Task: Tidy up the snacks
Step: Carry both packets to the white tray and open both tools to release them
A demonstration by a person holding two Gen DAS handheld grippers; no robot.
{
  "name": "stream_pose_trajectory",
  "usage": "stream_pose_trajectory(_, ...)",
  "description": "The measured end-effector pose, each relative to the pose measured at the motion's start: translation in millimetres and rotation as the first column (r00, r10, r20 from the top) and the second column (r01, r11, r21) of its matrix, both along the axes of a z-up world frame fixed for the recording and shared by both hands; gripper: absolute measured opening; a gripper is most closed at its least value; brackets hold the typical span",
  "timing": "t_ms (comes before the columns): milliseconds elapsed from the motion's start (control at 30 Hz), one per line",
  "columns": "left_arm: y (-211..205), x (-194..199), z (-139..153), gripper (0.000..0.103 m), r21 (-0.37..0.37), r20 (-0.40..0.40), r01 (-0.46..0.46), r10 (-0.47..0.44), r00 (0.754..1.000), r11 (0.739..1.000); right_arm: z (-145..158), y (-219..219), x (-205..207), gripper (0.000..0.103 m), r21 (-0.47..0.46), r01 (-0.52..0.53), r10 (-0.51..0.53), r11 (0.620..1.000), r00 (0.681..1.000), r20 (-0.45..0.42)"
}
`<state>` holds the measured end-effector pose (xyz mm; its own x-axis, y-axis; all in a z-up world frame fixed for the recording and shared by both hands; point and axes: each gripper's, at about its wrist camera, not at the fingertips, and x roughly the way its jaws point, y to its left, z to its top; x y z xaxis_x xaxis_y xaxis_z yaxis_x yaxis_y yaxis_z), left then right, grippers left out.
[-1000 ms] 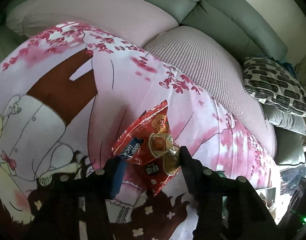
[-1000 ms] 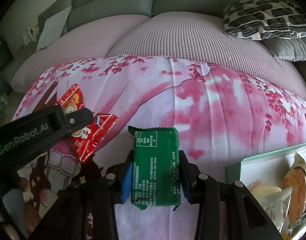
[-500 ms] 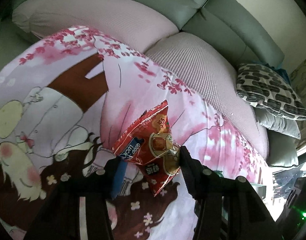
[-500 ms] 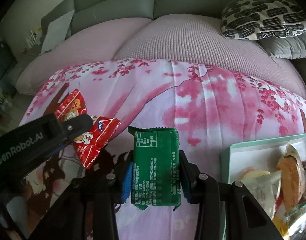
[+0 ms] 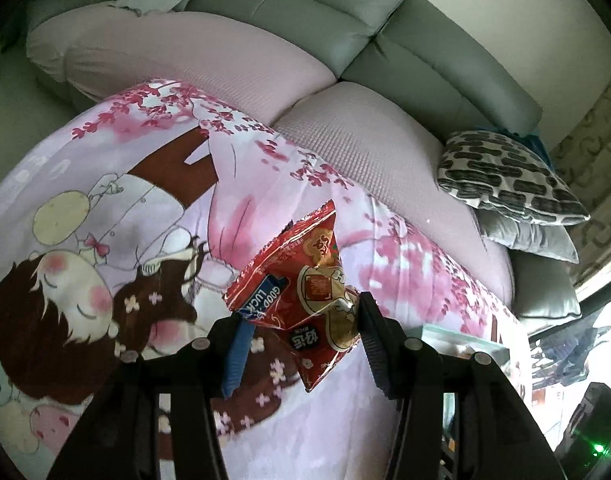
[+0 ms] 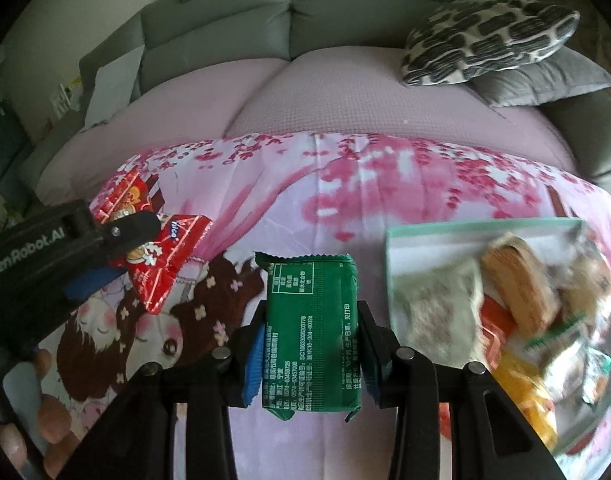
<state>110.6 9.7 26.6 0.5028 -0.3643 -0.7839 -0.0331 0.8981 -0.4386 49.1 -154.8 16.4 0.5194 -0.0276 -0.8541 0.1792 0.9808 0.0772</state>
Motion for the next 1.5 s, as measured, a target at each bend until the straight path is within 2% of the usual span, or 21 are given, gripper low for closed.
stream_pose_trajectory(233, -15.5, -28.6, -1.3, 0.052, 0.001, -0.014, 0.036, -0.036, 0.999, 0.999, 16.9, -14.6, -38.7, 0.043, -0.013, 0.043, -0.042, 0.999, 0.998, 0.038)
stream_pose_trajectory(467, -35.4, -39.8, 19.4, 0.052, 0.028, 0.053, 0.077, -0.078, 0.996, 0.997, 23.7, -38.6, -56.4, 0.043, 0.015, 0.105, -0.105, 0.994, 0.992, 0.068)
stream_pose_trajectory(633, -47.9, -44.0, 27.0, 0.052, 0.041, 0.071, 0.092, -0.094, 0.993, 0.995, 31.8, -57.9, -61.9, 0.043, 0.040, 0.135, -0.139, 0.990, 0.986, 0.095)
stream_pose_trajectory(900, -71.2, -56.2, 37.7, 0.052, 0.049, 0.098, 0.165, -0.169, 0.981, 0.985, 51.2, -112.5, -85.4, 0.043, 0.059, 0.265, -0.271, 0.963, 0.952, 0.141)
stream_pose_trajectory(1267, -127.0, -78.1, 26.0, 0.053, 0.035, 0.051, 0.356, -0.357, 0.933, 0.934, 63.9, -180.9, -118.7, 0.043, 0.062, 0.446, -0.450, 0.893, 0.880, 0.151)
stream_pose_trajectory(1500, -152.4, -89.4, 10.9, 0.053, 0.058, -0.002, 0.429, -0.429, 0.903, 0.902, 58.8, -192.5, -124.1, 0.043, 0.058, 0.466, -0.470, 0.883, 0.874, 0.124)
